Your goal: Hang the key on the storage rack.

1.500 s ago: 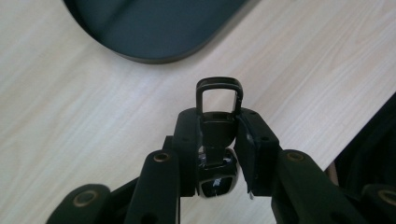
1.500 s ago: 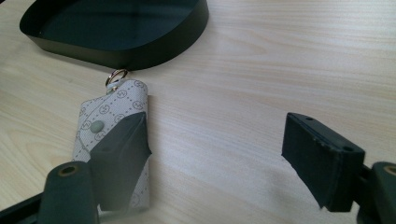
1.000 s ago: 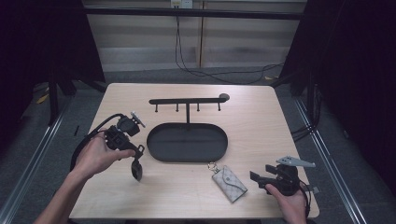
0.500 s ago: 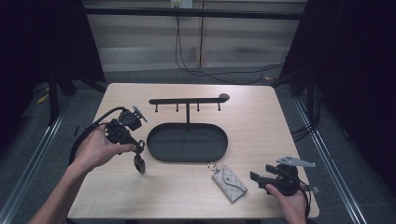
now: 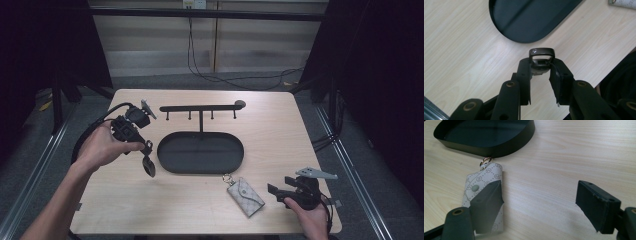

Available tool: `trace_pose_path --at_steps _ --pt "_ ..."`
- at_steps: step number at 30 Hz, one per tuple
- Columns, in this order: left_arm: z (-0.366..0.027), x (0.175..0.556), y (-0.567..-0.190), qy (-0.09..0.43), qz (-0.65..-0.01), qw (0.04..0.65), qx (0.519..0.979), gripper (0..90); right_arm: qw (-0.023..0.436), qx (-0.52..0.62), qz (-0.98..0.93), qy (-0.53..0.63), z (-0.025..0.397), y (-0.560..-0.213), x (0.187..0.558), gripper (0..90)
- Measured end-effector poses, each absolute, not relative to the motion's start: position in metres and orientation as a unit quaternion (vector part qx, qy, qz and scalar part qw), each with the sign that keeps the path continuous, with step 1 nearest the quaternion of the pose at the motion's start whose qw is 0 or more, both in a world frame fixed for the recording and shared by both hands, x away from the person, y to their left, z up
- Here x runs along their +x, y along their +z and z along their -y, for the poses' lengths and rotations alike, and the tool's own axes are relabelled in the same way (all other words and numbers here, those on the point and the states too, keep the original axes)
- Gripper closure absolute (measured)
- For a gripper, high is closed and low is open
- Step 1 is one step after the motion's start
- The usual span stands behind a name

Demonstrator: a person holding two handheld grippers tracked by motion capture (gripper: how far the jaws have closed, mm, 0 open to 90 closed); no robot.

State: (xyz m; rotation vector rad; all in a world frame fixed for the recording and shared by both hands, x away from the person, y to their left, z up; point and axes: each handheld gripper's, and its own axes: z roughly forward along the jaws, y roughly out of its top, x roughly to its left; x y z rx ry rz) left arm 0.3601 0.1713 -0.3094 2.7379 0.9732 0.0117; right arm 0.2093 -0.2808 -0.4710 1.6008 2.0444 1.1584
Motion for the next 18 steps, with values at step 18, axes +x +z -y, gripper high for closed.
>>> trace_pose_path --at_steps 18 --pt "-0.156 0.394 -0.291 -0.008 -0.362 0.116 0.925 70.6 0.149 0.557 -0.71 0.403 0.281 -0.471 0.208 21.4"
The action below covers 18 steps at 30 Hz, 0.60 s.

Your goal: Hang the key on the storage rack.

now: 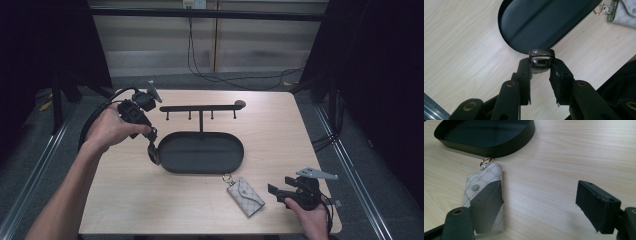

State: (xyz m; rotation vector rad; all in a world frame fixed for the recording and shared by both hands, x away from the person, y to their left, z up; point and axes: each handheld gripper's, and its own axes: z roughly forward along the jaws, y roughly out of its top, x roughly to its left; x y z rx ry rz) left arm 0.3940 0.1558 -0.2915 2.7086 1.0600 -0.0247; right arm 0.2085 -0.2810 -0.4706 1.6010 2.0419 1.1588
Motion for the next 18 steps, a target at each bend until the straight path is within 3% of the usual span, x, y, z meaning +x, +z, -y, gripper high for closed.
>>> trace_pose_path --at_steps 18 --pt "-0.133 0.423 -0.294 -0.004 -0.38 0.093 0.92 70.6 0.152 0.553 -0.71 0.407 0.281 -0.469 0.206 21.1"
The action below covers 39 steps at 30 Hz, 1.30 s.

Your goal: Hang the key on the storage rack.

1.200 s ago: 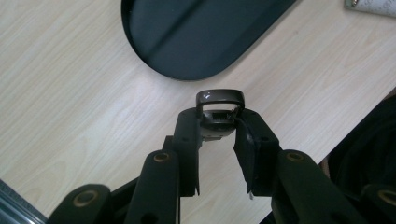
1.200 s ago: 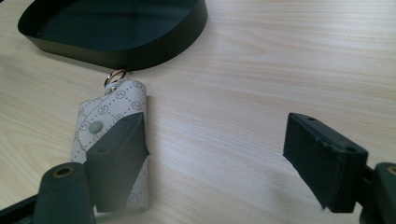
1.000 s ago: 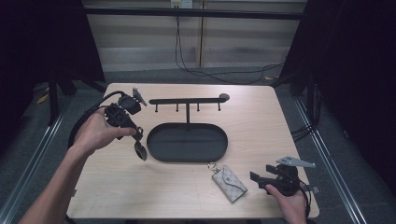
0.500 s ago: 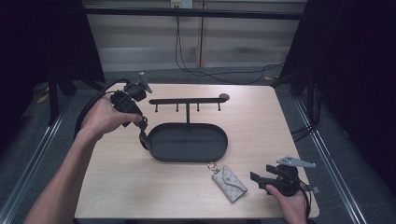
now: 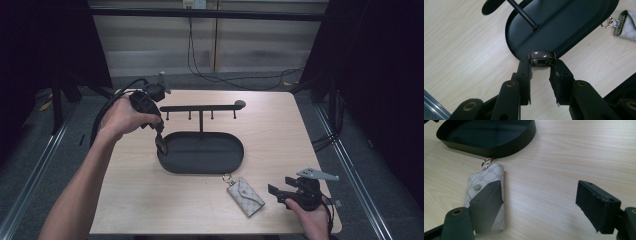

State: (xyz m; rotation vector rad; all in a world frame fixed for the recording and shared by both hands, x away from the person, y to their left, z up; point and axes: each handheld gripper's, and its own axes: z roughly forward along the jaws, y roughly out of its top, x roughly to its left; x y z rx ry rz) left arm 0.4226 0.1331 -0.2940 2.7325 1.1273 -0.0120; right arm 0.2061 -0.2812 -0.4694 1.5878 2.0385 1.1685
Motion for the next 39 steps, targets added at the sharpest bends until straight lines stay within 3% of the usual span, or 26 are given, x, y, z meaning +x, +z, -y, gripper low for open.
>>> trace_pose_path --at_steps 21,34,39 --pt "-0.119 0.453 -0.307 -0.03 -0.409 0.09 0.908 70.6 0.149 0.549 -0.713 0.41 0.281 -0.47 0.206 20.9" --pt "-0.116 0.456 -0.31 -0.016 -0.428 0.093 0.899 70.0 0.146 0.548 -0.715 0.409 0.28 -0.47 0.207 21.0" --pt "-0.121 0.454 -0.311 -0.013 -0.432 0.116 0.894 57.4 0.146 0.549 -0.714 0.41 0.28 -0.47 0.207 21.0"
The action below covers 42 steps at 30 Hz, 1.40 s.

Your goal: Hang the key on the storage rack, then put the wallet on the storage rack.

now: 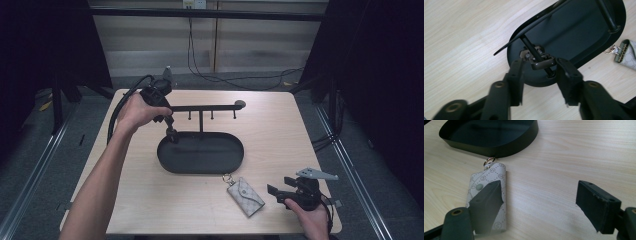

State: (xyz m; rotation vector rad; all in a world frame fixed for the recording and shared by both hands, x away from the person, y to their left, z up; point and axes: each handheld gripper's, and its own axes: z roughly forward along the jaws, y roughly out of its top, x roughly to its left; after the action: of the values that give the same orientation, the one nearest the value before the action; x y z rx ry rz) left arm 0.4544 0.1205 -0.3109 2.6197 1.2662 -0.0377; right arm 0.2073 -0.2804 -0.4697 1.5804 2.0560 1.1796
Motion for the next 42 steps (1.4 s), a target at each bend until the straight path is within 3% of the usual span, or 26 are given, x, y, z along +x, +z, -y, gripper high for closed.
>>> trace_pose_path --at_steps 8,16,19,23,28,42 --pt "-0.124 0.45 -0.307 -0.002 -0.438 0.149 0.887 33.2 0.143 0.553 -0.711 0.41 0.281 -0.47 0.209 20.9" --pt "-0.133 0.439 -0.308 0.003 -0.415 0.189 0.89 21.1 0.145 0.552 -0.712 0.409 0.281 -0.47 0.209 20.9" --pt "-0.137 0.433 -0.307 0.016 -0.419 0.205 0.885 23.4 0.145 0.55 -0.714 0.408 0.28 -0.47 0.208 20.9" --pt "-0.143 0.425 -0.306 0.007 -0.408 0.236 0.882 17.7 0.147 0.551 -0.712 0.41 0.281 -0.47 0.208 21.0" --pt "-0.15 0.414 -0.305 0.016 -0.384 0.266 0.884 17.0 0.147 0.552 -0.712 0.408 0.281 -0.47 0.208 20.9" --pt "-0.182 0.393 -0.327 0.048 -0.364 0.304 0.879 17.0 0.146 0.553 -0.712 0.406 0.279 -0.471 0.21 21.0"
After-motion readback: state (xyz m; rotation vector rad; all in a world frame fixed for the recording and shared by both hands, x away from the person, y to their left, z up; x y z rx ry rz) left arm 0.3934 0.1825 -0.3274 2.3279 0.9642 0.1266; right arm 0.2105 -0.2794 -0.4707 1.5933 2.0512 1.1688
